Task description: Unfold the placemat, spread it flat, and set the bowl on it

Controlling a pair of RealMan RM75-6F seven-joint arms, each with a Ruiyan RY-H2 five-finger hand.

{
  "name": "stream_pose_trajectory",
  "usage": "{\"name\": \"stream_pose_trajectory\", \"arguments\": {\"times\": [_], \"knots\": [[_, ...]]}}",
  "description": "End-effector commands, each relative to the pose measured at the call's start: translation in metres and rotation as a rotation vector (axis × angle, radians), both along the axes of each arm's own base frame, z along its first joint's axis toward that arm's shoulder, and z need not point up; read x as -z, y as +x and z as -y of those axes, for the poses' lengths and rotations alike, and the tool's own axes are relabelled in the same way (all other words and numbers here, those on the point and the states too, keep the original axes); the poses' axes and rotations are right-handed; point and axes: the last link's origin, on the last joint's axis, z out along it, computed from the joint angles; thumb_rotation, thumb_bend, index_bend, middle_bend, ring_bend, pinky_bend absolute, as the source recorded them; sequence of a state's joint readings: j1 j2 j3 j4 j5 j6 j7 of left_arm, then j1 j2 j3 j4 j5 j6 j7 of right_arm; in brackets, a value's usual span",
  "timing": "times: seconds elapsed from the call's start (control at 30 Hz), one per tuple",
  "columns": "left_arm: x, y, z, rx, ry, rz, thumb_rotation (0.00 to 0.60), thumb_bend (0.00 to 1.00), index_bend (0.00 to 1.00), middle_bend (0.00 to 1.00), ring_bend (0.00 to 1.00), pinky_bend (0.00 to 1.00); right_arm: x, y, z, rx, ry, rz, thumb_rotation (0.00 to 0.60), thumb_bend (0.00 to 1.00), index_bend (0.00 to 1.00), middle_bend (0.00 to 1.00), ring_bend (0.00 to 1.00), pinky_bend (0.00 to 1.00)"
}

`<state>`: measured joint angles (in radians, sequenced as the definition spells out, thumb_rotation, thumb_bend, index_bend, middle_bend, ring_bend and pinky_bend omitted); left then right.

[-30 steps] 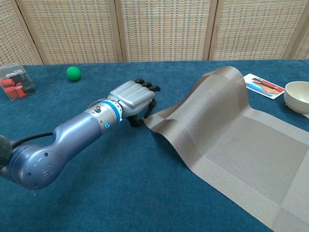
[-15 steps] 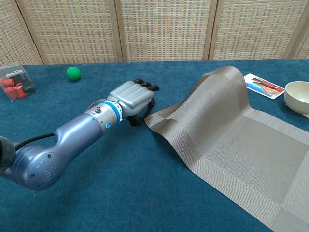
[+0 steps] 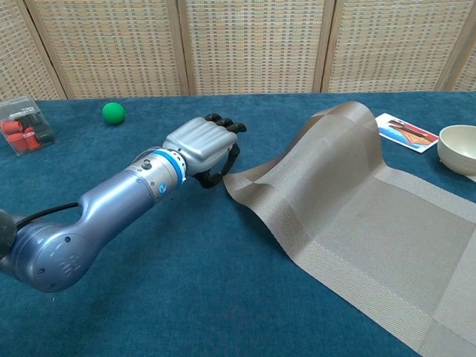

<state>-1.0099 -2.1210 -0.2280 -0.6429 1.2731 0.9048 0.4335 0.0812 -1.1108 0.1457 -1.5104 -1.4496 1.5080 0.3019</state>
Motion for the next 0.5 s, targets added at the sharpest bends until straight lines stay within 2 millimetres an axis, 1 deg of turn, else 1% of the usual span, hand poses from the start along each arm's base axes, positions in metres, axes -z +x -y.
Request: {"name": "stream_pose_trajectory", "arguments": {"times": [0.03,0.1,0.33,0.5], "knots": [[-0.009,-0.005,0.000,0.010,0.016,0.012,0.600,0.58,0.61,0.00,0.00,0.00,0.000,0.000,0.000,-0.001,-0.001,0.000,0.600,0.12,0.19,0.00,0.00,0.00],[-0.015,-0.009,0.000,0.010,0.028,0.018,0.600,0.58,0.61,0.00,0.00,0.00,0.000,0.001,0.000,-0.003,-0.002,0.000,0.600,0.12,0.19,0.00,0.00,0.00],[-0.041,-0.032,0.000,-0.009,0.061,0.027,0.600,0.58,0.62,0.00,0.00,0.00,0.001,0.005,-0.003,-0.019,0.000,-0.008,0.600,0.12,0.19,0.00,0.00,0.00],[-0.059,-0.052,0.005,-0.021,0.075,0.027,0.600,0.58,0.63,0.00,0.00,0.00,0.003,0.007,-0.004,-0.025,0.003,-0.014,0.600,0.12,0.19,0.00,0.00,0.00]]}}
